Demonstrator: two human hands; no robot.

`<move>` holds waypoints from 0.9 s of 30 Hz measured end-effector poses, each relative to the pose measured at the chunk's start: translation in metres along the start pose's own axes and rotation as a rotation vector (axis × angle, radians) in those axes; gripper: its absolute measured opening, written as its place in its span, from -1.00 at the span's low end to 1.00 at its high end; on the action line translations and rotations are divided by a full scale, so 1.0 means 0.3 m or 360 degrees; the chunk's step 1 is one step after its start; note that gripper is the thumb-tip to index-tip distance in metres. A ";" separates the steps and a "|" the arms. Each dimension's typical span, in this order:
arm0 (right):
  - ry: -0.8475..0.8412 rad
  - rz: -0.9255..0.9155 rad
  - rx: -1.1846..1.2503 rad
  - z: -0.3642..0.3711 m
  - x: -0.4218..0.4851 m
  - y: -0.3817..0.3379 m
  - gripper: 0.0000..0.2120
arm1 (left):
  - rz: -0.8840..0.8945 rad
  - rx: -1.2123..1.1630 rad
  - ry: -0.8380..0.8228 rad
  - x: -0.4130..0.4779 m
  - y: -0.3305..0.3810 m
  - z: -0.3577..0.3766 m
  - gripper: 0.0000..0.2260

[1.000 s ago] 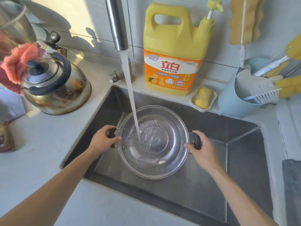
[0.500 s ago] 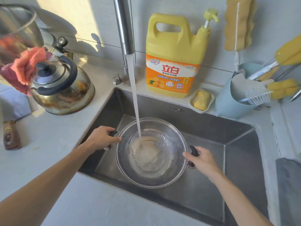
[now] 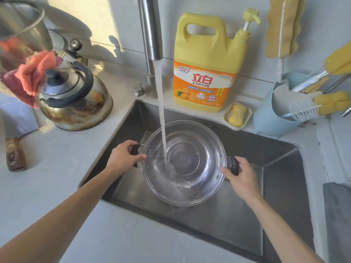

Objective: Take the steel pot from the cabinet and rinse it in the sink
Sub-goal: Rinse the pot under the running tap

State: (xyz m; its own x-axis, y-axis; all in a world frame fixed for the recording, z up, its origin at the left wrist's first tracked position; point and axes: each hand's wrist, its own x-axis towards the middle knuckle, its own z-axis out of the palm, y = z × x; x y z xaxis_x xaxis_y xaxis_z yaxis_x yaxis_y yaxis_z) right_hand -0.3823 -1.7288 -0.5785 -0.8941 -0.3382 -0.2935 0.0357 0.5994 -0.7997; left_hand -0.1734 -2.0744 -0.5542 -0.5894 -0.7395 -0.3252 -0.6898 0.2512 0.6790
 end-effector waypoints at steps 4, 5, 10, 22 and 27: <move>-0.0029 0.0093 0.0171 0.062 -0.003 0.098 -0.56 | 0.0169 0.0083 0.0071 -0.004 0.039 -0.051 -0.51; -0.0037 0.0121 0.0218 0.071 -0.015 0.097 -0.62 | 0.0205 0.0139 0.0067 0.000 0.046 -0.061 -0.49; -0.0205 0.0191 0.0273 0.066 -0.048 0.101 -0.87 | 0.0101 0.0352 -0.0168 0.050 0.028 -0.070 -0.63; -0.0081 -0.0143 -0.0253 -0.037 -0.007 -0.052 -0.72 | -0.0270 0.0172 -0.0396 0.047 -0.119 0.074 -0.69; 0.0005 -0.0205 -0.0215 -0.023 -0.014 -0.064 -0.53 | -0.0159 0.0043 -0.0228 0.026 -0.087 0.047 -0.68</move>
State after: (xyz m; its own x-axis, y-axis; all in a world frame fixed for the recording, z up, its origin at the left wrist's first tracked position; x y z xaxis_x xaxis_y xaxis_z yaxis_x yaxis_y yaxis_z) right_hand -0.3823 -1.7340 -0.5582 -0.8889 -0.4161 -0.1916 -0.1389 0.6433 -0.7529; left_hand -0.1658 -2.0778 -0.5838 -0.5696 -0.6658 -0.4820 -0.7581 0.1989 0.6211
